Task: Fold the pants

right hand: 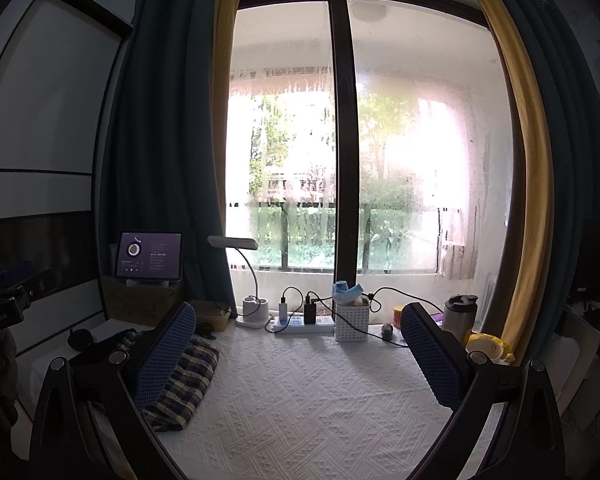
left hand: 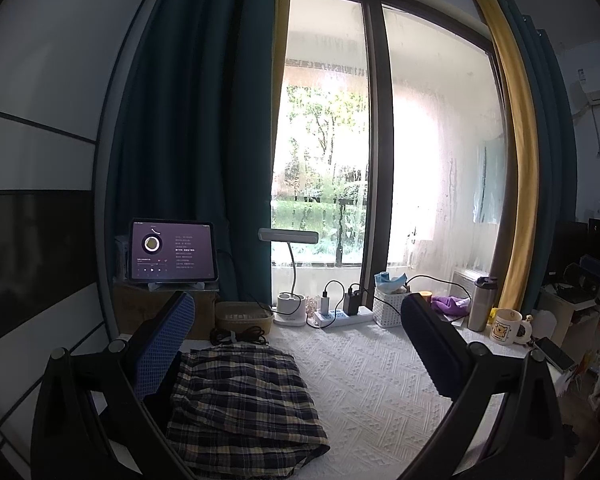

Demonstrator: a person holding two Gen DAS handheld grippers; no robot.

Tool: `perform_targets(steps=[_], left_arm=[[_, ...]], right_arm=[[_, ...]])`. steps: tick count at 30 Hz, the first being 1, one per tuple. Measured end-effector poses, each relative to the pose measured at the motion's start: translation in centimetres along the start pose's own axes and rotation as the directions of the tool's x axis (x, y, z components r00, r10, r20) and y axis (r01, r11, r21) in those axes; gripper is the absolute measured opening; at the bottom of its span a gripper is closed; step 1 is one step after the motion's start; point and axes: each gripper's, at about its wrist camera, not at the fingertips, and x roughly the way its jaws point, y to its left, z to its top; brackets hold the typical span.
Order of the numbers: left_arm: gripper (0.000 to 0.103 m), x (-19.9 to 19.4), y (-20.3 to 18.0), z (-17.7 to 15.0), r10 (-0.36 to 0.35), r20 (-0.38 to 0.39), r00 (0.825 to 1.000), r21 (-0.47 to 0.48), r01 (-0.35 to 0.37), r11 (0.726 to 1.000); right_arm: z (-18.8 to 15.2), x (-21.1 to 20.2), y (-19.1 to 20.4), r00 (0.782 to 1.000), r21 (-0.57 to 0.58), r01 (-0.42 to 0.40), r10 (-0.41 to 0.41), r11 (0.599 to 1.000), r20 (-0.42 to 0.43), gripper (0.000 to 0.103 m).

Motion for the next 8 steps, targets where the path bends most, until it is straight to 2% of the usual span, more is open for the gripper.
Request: perform_targets(steps=[8], left_arm=[[0.102, -0.05, 0.05, 0.00, -0.008, 0.004, 1.000, 0.002, 0.008, 1.000]], right_arm=[[0.05, 0.02, -0.01, 1.000, -0.001, -0.001, 0.001, 1.000, -0.002, 0.103]])
